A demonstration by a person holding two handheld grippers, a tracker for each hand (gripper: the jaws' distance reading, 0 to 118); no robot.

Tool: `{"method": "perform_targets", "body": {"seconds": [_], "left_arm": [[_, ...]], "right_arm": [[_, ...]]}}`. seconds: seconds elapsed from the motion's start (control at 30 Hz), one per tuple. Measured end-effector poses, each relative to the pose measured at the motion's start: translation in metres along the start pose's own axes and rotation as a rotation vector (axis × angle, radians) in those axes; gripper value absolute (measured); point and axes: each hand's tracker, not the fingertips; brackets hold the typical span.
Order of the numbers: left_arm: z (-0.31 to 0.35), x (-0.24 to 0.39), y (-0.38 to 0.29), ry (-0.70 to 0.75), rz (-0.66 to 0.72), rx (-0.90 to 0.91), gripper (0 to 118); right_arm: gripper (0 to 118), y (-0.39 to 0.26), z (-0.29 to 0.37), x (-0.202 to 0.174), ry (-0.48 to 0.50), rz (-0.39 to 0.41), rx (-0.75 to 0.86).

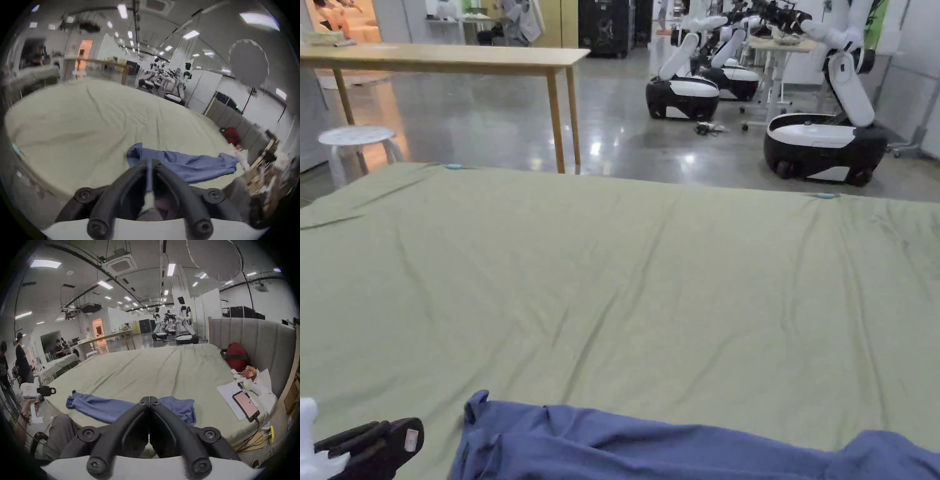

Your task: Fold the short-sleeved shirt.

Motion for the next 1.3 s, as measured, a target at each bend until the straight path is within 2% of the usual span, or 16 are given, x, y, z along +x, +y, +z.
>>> {"method": "perform_targets", "body": {"seconds": [0.03,0.07,0.1,0.2,0.37,0.57,0.6,0.73,0.8,0.83,0.9,0.93,1.0,1.23,1.27,1.3], "left_arm": [[-0.012,-0.014,0.002,-0.062,0.087,-0.041,63],[-0.022,-0.027,0.002,-0.102,0.164,-0.072,114],[-0.034,-0.036,0.004,-0.143,0.232,-0.096,118],[-0.074,-0.061,0.0,-0.369,0.329,-0.206,118],[-0.118,-0.08,-0.007,-0.287,0.387,-0.295,118],[-0.137,-0.066,-0.011,-0.443,0.416,-0.319,118],[-0.136,-0.027,0.006,-1.073,0.825,-0.071,118],[-0.141,-0.007,0.0,-1.101,0.741,-0.064,118],[-0.142,-0.002,0.003,-1.127,0.732,-0.073,113],[-0.14,0.0,0.002,-1.121,0.719,-0.072,100],[-0.14,-0.003,0.005,-1.064,0.694,-0.069,22],[-0.143,-0.004,0.001,-0.994,0.676,-0.106,15],[-0.145,-0.005,-0.008,-0.97,0.63,-0.131,15],[-0.15,-0.029,0.016,-0.967,0.634,-0.069,14],[-0.147,-0.069,0.001,-0.37,0.197,-0.352,13],[-0.142,-0.062,0.005,-0.396,0.222,-0.333,13]], "right_arm": [[0,0.001,-0.002,0.0,0.011,-0.004,-0.007],[0,0.001,-0.003,-0.001,0.016,-0.004,-0.014],[0,0.0,-0.004,-0.003,0.018,-0.002,-0.019],[0,-0.004,-0.006,-0.007,0.011,-0.009,-0.038],[0,-0.004,-0.01,-0.012,0.02,-0.01,-0.061],[0,0.001,-0.015,-0.018,0.017,0.004,-0.081],[0,0.002,-0.016,-0.018,0.02,0.005,-0.084],[0,0.003,-0.016,-0.021,0.024,0.007,-0.087],[0,0.003,-0.016,-0.021,0.025,0.006,-0.091],[0,0.003,-0.015,-0.021,0.024,0.006,-0.093],[0,0.004,-0.014,-0.021,0.021,0.007,-0.095],[0,0.004,-0.014,-0.021,0.02,0.007,-0.097],[0,0.004,-0.014,-0.02,0.017,0.005,-0.099],[0,0.005,-0.013,-0.022,0.007,-0.001,-0.107],[0,0.005,-0.013,-0.022,0.005,0.001,-0.107],[0,0.005,-0.012,-0.022,0.004,0.002,-0.108]]}}
